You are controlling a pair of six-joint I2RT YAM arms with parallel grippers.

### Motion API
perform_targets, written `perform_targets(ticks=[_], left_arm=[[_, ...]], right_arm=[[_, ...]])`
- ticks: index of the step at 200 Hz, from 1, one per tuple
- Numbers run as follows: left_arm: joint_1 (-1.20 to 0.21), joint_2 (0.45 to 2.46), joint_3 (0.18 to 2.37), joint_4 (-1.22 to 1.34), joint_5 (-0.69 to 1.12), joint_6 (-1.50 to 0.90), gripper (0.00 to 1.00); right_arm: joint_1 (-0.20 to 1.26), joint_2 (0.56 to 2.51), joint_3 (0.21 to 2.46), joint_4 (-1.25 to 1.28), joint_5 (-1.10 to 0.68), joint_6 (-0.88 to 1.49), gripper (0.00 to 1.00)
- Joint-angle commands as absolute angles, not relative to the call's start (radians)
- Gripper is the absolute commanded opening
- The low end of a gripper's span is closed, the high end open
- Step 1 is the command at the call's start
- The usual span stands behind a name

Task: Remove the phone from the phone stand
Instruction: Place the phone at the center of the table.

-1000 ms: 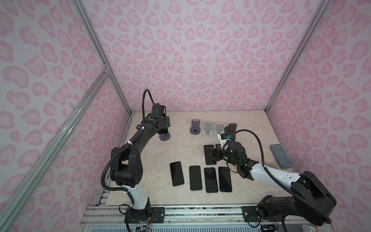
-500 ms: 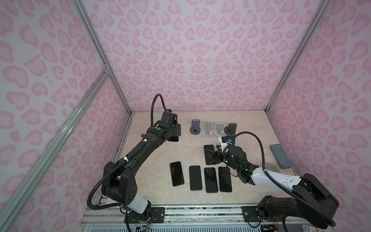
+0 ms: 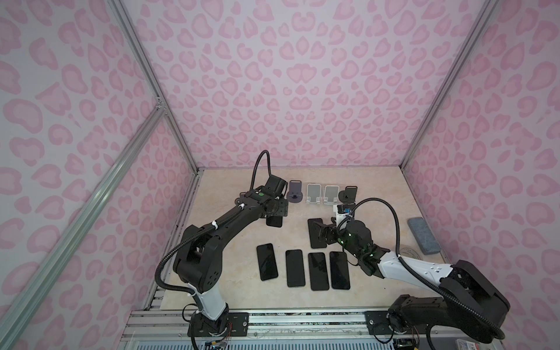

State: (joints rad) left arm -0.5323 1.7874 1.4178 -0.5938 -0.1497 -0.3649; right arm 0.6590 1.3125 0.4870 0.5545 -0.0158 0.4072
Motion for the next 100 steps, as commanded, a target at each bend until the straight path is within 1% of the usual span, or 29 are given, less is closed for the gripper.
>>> perform_targets(ticks=[1, 25, 60, 83, 100], left_arm=[[-0.532, 1.866, 1.497, -0.699, -0.105, -0.321, 0.56], [-0.531, 1.959, 1.585, -0.781, -0.077, -0.302, 0.56], [-0.531, 2.032, 1.620, -0.816, -0.017, -0.297, 0.56], [-0.531, 2.118, 1.689, -0.893, -0.032, -0.282, 0.55], [-0.532, 2.140, 1.698, -0.904, -0.021, -0.287, 0.54]], right_arm=[[0.659, 1.319, 0.494, 0.545, -0.018, 0.412, 0.94], [0.658, 1.317, 0.494, 0.545, -0.021, 0.413, 0.94], [0.656, 1.311, 0.487, 0.549, -0.015, 0.413, 0.94], [0.656, 1.318, 0.484, 0.562, -0.026, 0.421, 0.94], [0.656, 1.312, 0.484, 0.561, -0.034, 0.423, 0.94]])
